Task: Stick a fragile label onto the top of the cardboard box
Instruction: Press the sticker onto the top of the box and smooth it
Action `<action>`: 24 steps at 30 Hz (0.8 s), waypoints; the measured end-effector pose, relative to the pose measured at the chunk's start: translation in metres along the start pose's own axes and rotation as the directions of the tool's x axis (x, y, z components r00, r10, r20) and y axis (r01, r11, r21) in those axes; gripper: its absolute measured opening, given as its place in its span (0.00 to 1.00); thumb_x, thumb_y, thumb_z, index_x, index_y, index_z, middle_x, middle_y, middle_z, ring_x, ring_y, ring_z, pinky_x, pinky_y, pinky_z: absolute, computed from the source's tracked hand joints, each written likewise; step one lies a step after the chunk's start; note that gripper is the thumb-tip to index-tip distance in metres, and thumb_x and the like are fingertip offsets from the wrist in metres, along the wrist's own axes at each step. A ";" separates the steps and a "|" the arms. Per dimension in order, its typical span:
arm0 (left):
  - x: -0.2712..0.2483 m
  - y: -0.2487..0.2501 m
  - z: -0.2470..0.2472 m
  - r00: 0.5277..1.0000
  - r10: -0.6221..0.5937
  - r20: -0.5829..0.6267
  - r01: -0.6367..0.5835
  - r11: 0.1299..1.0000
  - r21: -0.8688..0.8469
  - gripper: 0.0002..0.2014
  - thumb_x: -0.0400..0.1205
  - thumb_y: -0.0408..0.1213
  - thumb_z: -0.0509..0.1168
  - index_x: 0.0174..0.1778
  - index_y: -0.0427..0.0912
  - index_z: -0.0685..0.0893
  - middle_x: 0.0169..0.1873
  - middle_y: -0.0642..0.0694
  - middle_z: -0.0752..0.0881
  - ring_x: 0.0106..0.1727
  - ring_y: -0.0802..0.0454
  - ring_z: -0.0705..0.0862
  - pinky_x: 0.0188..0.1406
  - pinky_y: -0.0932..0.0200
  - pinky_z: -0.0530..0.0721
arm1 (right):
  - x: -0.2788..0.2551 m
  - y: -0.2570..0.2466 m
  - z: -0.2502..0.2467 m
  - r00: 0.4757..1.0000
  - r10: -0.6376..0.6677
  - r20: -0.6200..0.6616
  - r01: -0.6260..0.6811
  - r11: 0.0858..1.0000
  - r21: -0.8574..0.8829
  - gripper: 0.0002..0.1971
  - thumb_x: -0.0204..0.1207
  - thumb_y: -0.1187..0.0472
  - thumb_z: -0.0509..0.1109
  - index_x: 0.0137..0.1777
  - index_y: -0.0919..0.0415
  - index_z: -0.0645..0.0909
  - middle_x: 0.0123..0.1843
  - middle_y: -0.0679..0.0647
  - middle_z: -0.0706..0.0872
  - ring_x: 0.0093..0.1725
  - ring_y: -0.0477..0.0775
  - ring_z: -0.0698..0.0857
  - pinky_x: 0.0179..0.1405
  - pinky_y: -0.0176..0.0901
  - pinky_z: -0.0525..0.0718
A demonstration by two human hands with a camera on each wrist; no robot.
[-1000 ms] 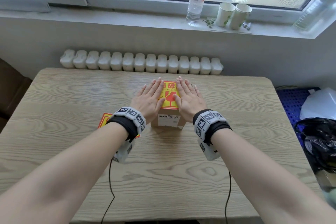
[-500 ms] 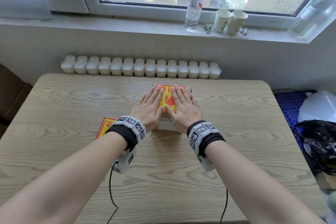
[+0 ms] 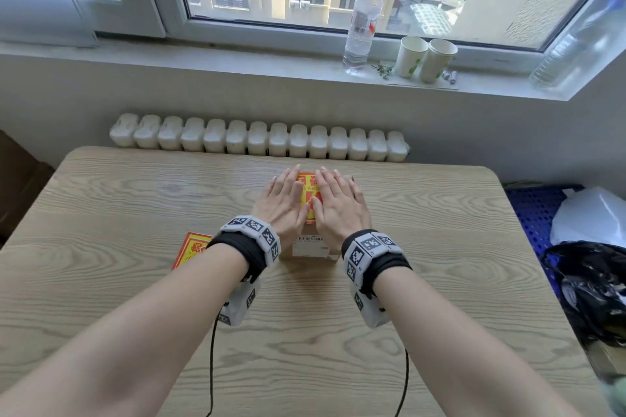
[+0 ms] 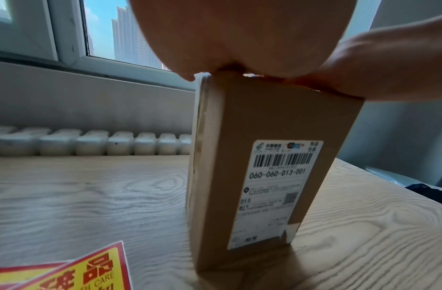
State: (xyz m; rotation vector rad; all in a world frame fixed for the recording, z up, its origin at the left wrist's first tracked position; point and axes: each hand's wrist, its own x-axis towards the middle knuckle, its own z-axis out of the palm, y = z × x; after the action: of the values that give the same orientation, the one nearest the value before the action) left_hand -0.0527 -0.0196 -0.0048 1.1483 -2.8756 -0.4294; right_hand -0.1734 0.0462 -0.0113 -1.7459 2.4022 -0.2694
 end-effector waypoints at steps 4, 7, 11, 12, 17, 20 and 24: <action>0.005 0.002 0.010 0.998 -0.036 -0.045 0.034 0.998 -0.053 0.29 0.84 0.49 0.42 0.81 0.41 0.54 0.83 0.44 0.56 0.85 0.48 0.51 0.85 0.49 0.51 | 0.003 0.004 0.009 1.000 -0.014 0.014 0.014 0.998 -0.057 0.30 0.81 0.47 0.42 0.83 0.51 0.47 0.86 0.47 0.52 0.84 0.47 0.49 0.83 0.49 0.44; 0.012 -0.002 0.013 0.998 -0.049 -0.025 0.050 0.998 0.029 0.32 0.81 0.50 0.37 0.82 0.41 0.49 0.83 0.45 0.55 0.83 0.49 0.52 0.85 0.48 0.52 | 0.007 0.008 0.006 0.998 -0.052 0.031 0.053 0.998 -0.029 0.30 0.82 0.46 0.42 0.83 0.51 0.47 0.86 0.48 0.52 0.84 0.47 0.49 0.84 0.50 0.42; 0.010 0.005 0.006 1.000 -0.016 0.001 0.016 0.996 0.090 0.30 0.86 0.48 0.38 0.82 0.37 0.45 0.84 0.42 0.51 0.85 0.48 0.48 0.84 0.54 0.43 | 0.006 0.025 0.002 0.993 -0.071 0.092 0.074 0.997 -0.026 0.30 0.83 0.44 0.41 0.83 0.48 0.43 0.86 0.44 0.47 0.84 0.45 0.43 0.84 0.51 0.38; 0.010 0.006 0.005 1.000 -0.011 0.016 0.009 0.996 0.086 0.30 0.87 0.47 0.40 0.82 0.37 0.44 0.84 0.42 0.49 0.85 0.48 0.45 0.83 0.55 0.40 | 0.007 0.027 0.003 0.994 -0.066 0.087 0.069 0.997 -0.033 0.30 0.82 0.44 0.40 0.83 0.49 0.42 0.86 0.43 0.46 0.85 0.45 0.43 0.84 0.51 0.38; 0.013 -0.003 0.003 0.995 0.018 0.102 -0.020 1.000 0.012 0.29 0.87 0.47 0.39 0.82 0.38 0.40 0.85 0.44 0.42 0.85 0.50 0.38 0.81 0.58 0.35 | 0.009 0.033 0.002 0.985 -0.104 0.141 0.096 0.993 0.064 0.29 0.84 0.46 0.40 0.83 0.52 0.40 0.86 0.45 0.42 0.84 0.45 0.39 0.85 0.50 0.42; 0.013 -0.007 0.004 0.993 0.050 0.110 -0.047 0.999 -0.027 0.29 0.88 0.46 0.40 0.82 0.39 0.40 0.85 0.45 0.42 0.85 0.51 0.38 0.81 0.59 0.36 | 0.007 0.037 0.001 0.985 -0.092 0.143 0.078 0.992 0.097 0.29 0.84 0.47 0.40 0.83 0.53 0.40 0.86 0.45 0.42 0.84 0.45 0.39 0.85 0.47 0.41; 0.014 -0.007 -0.003 0.985 0.058 0.164 -0.062 0.998 0.022 0.29 0.88 0.46 0.39 0.81 0.38 0.38 0.84 0.45 0.39 0.84 0.51 0.36 0.81 0.58 0.36 | 0.007 0.034 0.000 0.987 -0.070 0.144 0.068 0.998 0.016 0.29 0.84 0.46 0.39 0.83 0.51 0.39 0.86 0.44 0.41 0.84 0.44 0.39 0.84 0.47 0.40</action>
State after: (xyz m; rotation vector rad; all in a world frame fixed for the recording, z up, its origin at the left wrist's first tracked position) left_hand -0.0582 -0.0345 -0.0054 1.0751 -3.0553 -0.5069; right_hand -0.2068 0.0494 -0.0200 -1.7808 2.2383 -0.1581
